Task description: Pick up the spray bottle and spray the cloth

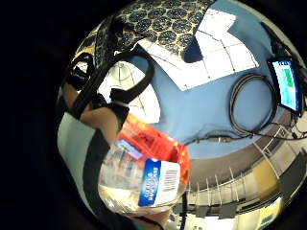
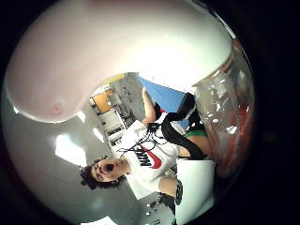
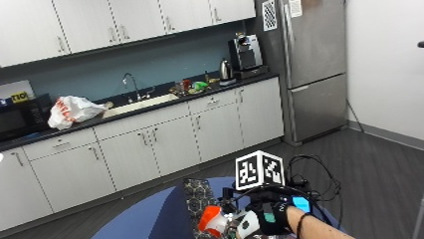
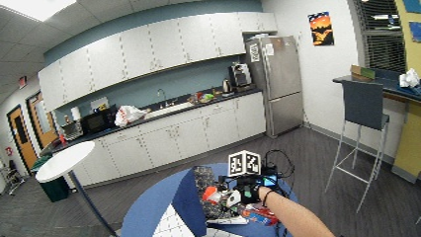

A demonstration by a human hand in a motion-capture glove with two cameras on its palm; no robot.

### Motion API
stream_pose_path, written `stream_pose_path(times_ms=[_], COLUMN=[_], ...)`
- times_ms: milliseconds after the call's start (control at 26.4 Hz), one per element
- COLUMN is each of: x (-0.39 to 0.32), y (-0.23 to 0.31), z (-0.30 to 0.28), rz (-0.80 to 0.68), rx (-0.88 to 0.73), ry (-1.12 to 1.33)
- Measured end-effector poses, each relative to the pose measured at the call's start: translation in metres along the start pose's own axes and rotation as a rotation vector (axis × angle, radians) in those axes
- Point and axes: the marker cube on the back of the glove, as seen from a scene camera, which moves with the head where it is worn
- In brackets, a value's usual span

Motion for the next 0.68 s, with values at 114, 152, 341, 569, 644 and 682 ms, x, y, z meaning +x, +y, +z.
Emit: stream_pose_path(times_ms=[114, 152, 341, 569, 644, 682], x=[-0.0003, 0.0000, 0.0047, 0.0043, 0.0052, 0.0059], y=[0.0007, 0.0014, 0.0053, 0.0058, 0.0063, 0.0068], z=[-0.0024, -0.0033, -0.0045, -0.0039, -0.0055, -0.0067], rz=[-0.002, -0.003, -0.001, 0.005, 0.007, 0.009], rx=[0.001, 0.002, 0.004, 0.001, 0.008, 0.012], ry=[0.005, 0.005, -0.004, 0.002, 0.005, 0.006])
